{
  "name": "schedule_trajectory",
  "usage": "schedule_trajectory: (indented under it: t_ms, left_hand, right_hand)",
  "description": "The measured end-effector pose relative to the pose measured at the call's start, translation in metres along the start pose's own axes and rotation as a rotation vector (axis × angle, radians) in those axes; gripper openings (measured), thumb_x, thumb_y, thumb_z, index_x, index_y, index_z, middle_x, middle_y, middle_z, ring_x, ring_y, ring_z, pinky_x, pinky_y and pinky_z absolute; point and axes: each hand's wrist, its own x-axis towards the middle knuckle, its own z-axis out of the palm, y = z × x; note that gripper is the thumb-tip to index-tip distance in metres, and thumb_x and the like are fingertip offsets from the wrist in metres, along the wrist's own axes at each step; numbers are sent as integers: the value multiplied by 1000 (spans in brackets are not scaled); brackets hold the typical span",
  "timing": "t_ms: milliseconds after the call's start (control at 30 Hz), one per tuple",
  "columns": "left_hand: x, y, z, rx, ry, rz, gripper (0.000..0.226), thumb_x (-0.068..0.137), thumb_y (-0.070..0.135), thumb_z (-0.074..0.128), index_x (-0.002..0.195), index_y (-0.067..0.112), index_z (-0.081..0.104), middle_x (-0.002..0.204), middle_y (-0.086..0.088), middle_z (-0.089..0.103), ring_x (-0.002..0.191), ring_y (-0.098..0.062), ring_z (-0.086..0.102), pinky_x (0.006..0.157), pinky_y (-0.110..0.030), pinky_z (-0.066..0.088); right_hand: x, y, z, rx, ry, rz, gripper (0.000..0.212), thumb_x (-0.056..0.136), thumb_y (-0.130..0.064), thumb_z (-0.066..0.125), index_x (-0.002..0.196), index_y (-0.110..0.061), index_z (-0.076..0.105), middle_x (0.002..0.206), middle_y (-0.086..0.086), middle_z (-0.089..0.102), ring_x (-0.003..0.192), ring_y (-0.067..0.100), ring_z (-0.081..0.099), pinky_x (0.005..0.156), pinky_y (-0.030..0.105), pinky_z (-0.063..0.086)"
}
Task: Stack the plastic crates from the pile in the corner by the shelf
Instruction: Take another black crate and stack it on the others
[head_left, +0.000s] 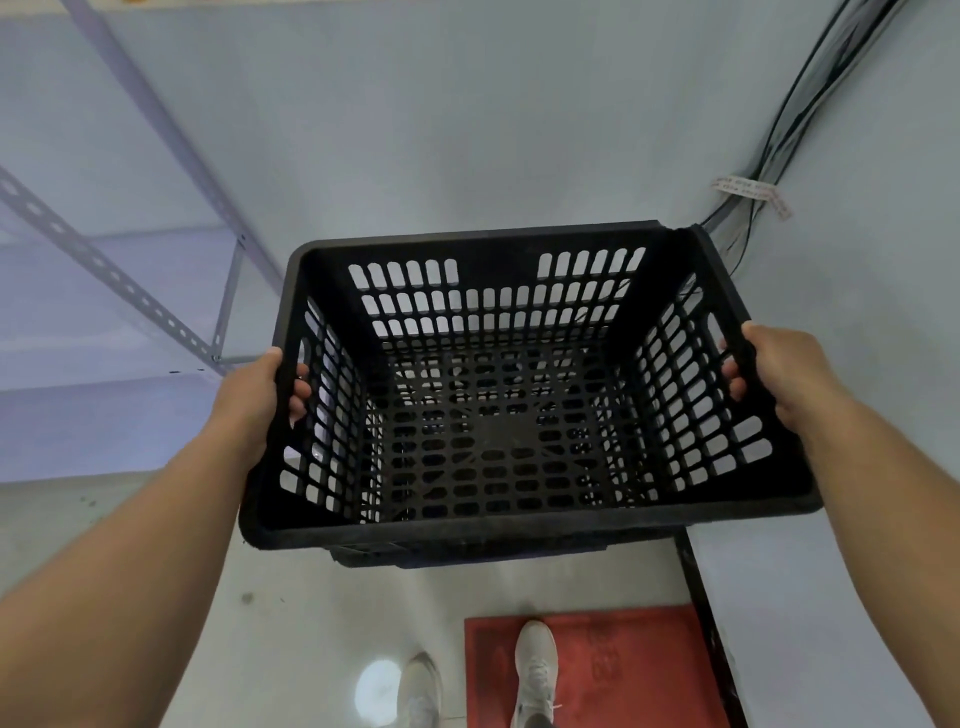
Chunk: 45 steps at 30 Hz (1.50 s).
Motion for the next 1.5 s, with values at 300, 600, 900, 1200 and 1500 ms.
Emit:
schedule_trajectory:
  t_ms: [300, 600, 900, 1200, 1500]
  left_hand:
    - [-3, -2, -4, 82, 28, 13, 35, 98, 34, 34, 89, 9, 56, 72, -2, 49, 60, -9, 44, 47, -15, 39]
    - [0, -2, -14, 78, 21, 20, 37, 95, 39, 38, 94, 9, 59, 71, -3, 49, 59, -12, 42, 58, -22, 35]
    - [-4, -5, -9, 138, 41, 75, 37, 96, 36, 36, 87, 8, 58, 70, -4, 50, 59, -12, 43, 58, -23, 36]
    - [-1, -4, -9, 274, 94, 104, 37, 92, 38, 36, 81, 10, 59, 70, -5, 52, 58, -14, 45, 57, -26, 38]
    - [4, -6, -10, 336, 103, 138, 39, 95, 42, 35, 82, 12, 58, 71, -3, 52, 58, -14, 45, 57, -24, 39]
  right_hand:
    - [5, -9, 2, -8, 27, -5, 31, 97, -30, 43, 101, -5, 61, 67, 9, 52, 50, 20, 43, 48, 28, 38]
    - [6, -5, 11, -26, 10, -17, 31, 96, -30, 43, 100, -5, 60, 65, 10, 53, 42, 20, 43, 37, 22, 38]
    - [2, -2, 10, -80, 42, -24, 35, 96, -32, 41, 107, -5, 61, 67, 10, 56, 42, 18, 48, 43, 26, 43]
    - [-3, -3, 12, -180, 79, -61, 42, 98, -38, 36, 113, -7, 60, 67, 8, 58, 51, 22, 49, 54, 30, 42]
    - [2, -2, 13, -242, 92, -73, 41, 100, -39, 34, 103, -7, 59, 69, 8, 58, 52, 21, 49, 54, 30, 41]
